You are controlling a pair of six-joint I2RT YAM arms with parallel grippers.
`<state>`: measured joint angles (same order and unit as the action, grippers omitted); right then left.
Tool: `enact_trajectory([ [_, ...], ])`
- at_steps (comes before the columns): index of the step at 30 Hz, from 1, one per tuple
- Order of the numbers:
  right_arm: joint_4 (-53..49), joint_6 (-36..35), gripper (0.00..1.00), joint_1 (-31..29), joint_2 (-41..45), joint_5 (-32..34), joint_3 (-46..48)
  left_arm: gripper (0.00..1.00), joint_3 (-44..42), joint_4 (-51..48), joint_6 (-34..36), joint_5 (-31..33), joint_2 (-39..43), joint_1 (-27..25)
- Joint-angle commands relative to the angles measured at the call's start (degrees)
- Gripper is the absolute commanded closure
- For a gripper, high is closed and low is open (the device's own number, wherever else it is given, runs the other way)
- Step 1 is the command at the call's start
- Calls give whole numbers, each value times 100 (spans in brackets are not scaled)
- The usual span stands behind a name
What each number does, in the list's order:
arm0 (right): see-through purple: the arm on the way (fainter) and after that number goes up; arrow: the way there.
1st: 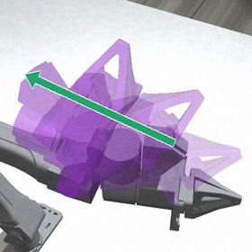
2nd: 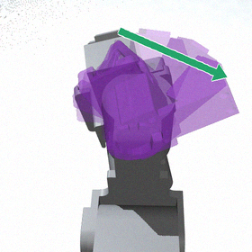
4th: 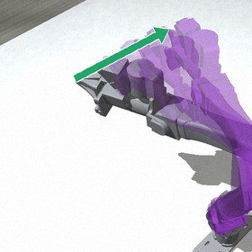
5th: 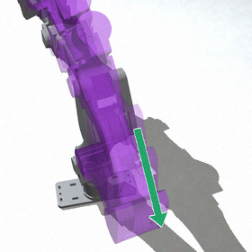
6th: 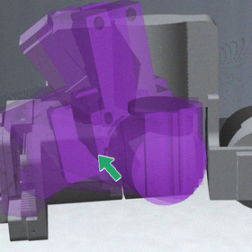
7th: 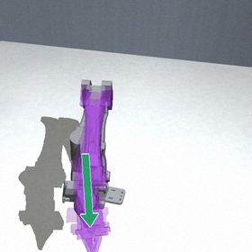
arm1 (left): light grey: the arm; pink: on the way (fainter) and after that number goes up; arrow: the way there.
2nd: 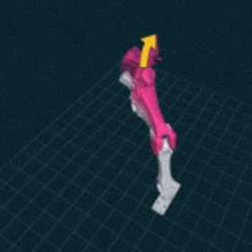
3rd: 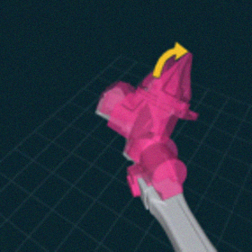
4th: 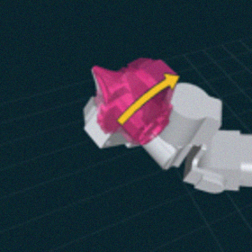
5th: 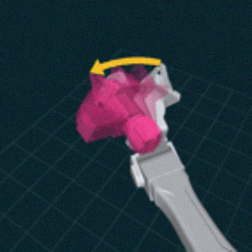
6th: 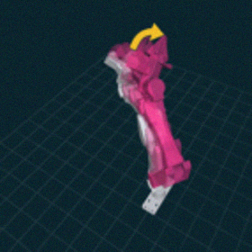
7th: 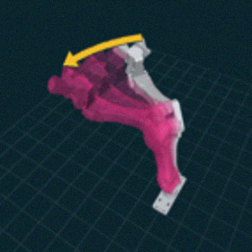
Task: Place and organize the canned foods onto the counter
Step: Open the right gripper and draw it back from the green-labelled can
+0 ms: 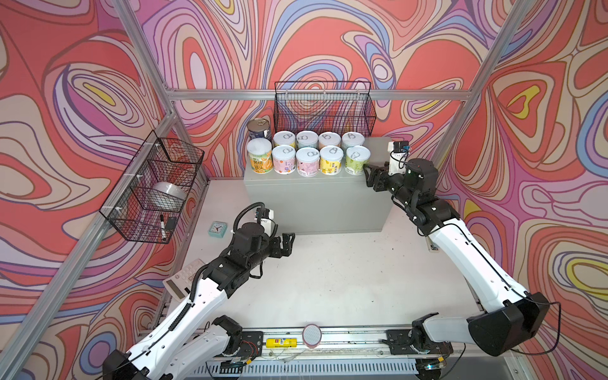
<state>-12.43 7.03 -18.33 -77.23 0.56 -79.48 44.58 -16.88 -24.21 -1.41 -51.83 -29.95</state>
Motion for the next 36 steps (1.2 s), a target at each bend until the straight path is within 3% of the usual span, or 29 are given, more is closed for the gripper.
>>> enact_trajectory([
  [1, 91, -52, 18, -62, 120, -41, 106, 6, -45, 132, -31, 64, 42, 11],
  [6, 58, -105, 18, -81, 208, 41, 157, 6, -50, 133, -49, 41, 46, 15],
  [16, -514, -255, 17, -61, -97, 1592, -303, 6, -98, 133, -45, 77, 112, 15],
  [36, 281, -351, 16, 75, -538, 660, -366, 6, -142, 133, -1, 167, 77, 16],
])
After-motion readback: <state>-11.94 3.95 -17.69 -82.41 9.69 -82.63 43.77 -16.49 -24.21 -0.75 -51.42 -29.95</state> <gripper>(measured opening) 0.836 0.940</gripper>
